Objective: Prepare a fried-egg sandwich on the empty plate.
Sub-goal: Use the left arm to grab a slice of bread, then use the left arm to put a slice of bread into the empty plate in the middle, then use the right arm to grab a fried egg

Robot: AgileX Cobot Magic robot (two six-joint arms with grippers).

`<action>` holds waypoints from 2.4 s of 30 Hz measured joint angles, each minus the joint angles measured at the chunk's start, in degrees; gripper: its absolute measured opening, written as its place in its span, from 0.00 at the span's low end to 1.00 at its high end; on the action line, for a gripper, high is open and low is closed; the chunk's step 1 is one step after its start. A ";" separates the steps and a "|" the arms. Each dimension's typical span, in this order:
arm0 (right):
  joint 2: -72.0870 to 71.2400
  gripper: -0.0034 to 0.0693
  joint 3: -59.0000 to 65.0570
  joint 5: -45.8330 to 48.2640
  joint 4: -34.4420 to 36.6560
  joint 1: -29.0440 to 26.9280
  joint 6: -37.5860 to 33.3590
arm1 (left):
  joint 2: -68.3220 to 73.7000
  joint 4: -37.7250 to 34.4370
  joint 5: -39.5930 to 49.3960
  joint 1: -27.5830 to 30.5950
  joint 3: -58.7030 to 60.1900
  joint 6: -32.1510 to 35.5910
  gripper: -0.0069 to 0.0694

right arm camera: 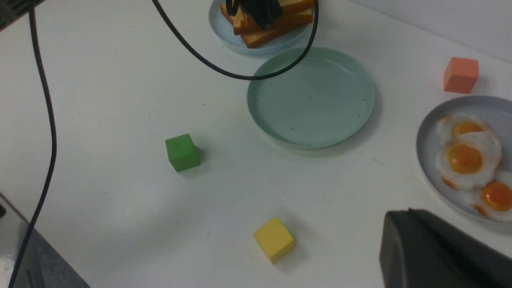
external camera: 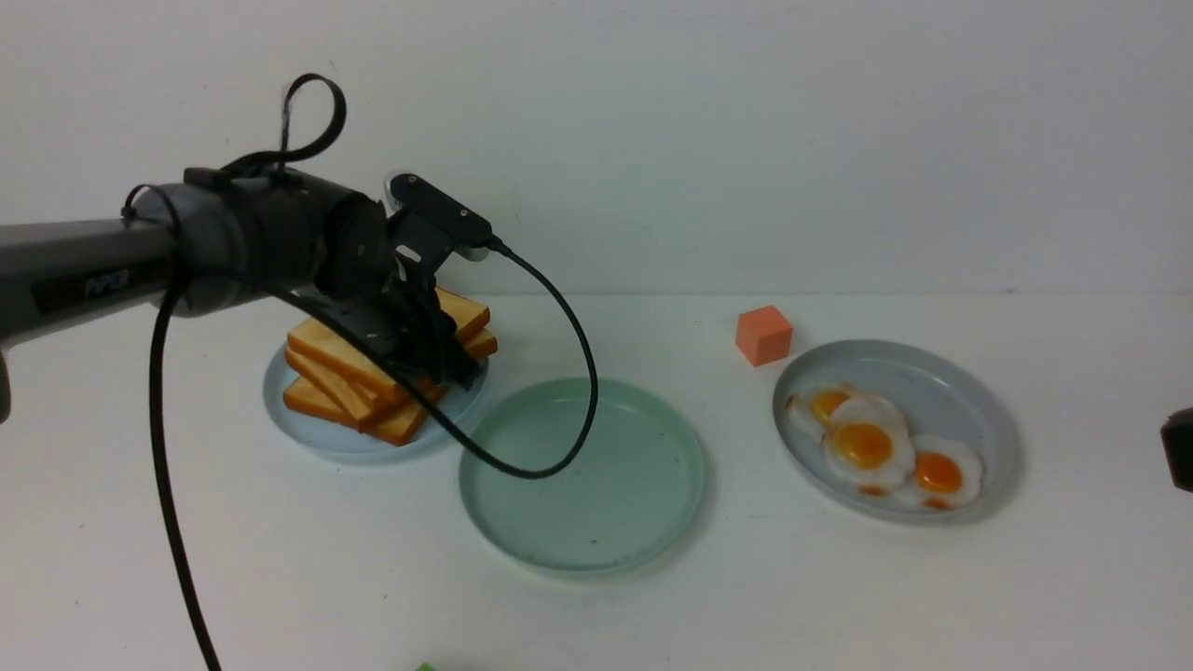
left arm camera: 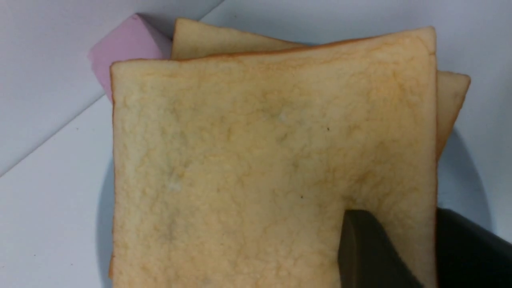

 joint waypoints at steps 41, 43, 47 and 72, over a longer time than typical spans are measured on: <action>-4.58 0.09 0.00 6.94 -2.38 0.00 1.32 | -6.26 1.76 0.16 -21.82 10.96 -1.51 0.30; -4.58 0.09 0.00 7.33 -2.38 0.00 1.37 | -6.26 1.72 0.16 -21.82 10.96 -1.51 0.38; -4.58 0.09 0.00 7.98 -2.38 0.00 1.43 | -6.26 1.72 0.16 -21.82 10.96 -1.51 0.59; 15.62 0.09 -0.04 1.22 -9.40 0.00 1.43 | -66.65 -9.37 13.29 -21.82 26.39 -19.51 0.07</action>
